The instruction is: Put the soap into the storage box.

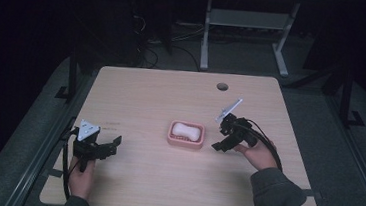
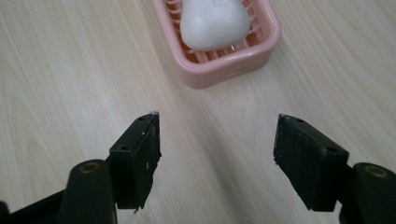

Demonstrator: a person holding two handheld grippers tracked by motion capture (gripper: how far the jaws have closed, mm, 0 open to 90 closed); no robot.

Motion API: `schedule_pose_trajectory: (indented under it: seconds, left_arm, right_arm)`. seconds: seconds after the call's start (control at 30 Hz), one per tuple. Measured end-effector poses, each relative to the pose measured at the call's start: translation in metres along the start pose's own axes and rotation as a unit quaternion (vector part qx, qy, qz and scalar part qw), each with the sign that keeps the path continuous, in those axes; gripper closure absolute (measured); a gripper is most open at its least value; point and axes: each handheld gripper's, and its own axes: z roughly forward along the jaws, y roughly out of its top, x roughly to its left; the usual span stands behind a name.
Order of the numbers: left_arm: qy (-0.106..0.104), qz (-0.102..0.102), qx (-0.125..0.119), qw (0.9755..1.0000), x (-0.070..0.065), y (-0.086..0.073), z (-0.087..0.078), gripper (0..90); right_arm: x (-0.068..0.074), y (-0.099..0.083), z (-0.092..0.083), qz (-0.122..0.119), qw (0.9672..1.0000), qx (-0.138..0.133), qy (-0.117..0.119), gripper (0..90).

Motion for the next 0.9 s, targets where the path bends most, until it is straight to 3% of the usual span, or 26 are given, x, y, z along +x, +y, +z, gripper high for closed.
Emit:
schedule_pose_trajectory:
  seconds: [0.9]
  left_arm:
    - [-0.003,0.007,0.002,1.0,-0.001,0.0,0.0,14.3]
  right_arm:
    - [0.008,-0.049,-0.004,0.032,0.9994,-0.011,-0.001,30.6]
